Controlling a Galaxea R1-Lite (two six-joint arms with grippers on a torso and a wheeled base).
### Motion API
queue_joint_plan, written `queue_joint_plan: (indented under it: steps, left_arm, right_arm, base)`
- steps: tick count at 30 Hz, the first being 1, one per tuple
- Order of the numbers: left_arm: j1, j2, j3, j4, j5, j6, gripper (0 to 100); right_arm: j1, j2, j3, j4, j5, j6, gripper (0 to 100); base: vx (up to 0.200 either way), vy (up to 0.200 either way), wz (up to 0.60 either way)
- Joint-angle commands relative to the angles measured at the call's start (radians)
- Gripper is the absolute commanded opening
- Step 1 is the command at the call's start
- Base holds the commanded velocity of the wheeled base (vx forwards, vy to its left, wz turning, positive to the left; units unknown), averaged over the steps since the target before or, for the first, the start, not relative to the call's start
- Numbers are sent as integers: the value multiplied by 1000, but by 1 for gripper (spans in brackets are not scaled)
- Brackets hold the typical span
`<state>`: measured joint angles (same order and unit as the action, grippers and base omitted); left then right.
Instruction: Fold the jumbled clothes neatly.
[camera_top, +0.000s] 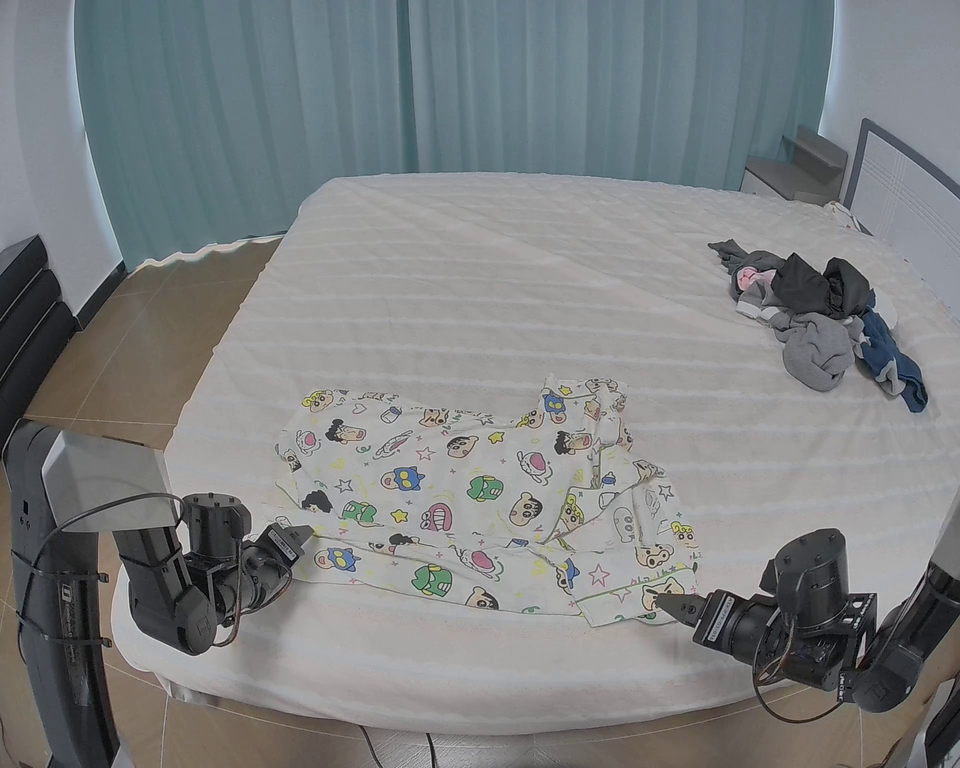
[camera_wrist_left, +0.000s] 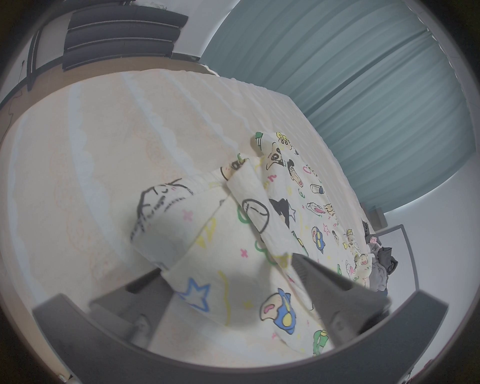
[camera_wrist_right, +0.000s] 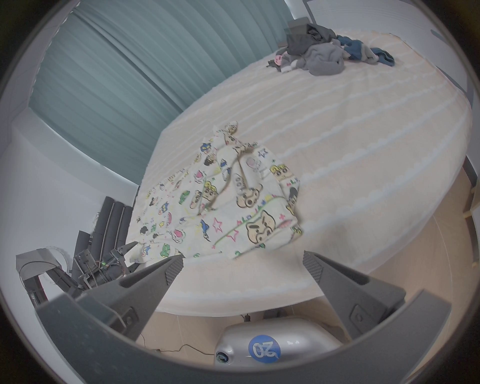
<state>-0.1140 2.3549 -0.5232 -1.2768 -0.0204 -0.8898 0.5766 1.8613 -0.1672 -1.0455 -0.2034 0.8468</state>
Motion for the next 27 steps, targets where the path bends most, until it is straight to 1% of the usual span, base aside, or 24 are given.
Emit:
queue_joint_plan:
  steps: [1,2,3,5,6,7,10,13,15,17,27]
  left_arm:
    - [7,29,-4,-6,23,32,0]
    - [11,44,-11,-9,57,54,0]
    - [17,53,-17,-10,79,65,0]
    - [33,76,-34,-38,135,78,0]
    - [33,76,-34,-38,135,78,0]
    - [39,92,-34,-81,155,78,0]
    - [42,103,-24,-138,158,80,0]
    - [45,109,-12,-180,183,80,0]
    - [43,110,5,-188,183,80,0]
    - [42,112,9,-191,183,80,0]
    - [40,118,19,-191,183,81,0]
  right_arm:
    - [5,105,-8,-7,1,61,100]
    - [5,148,-26,-7,-4,100,100]
    - [5,168,-37,-8,-13,109,100]
    - [5,196,-81,-7,-71,109,100]
    - [5,196,-81,-7,-71,109,100]
    - [14,226,-106,1,-93,106,100]
    - [39,266,-129,-1,-97,107,100]
    - [52,308,-155,-2,-114,107,100]
    - [54,323,-179,1,-133,106,100]
    - [52,334,-199,1,-137,106,100]
    - [43,358,-271,2,-137,106,100]
  base:
    - [0,0,0]
    - [0,0,0]
    - [0,0,0]
    - [0,0,0]
    - [0,0,0]
    - [0,0,0]
    - [0,0,0]
    - [0,0,0]
    - [0,0,0]
    - [0,0,0]
    - [0,0,0]
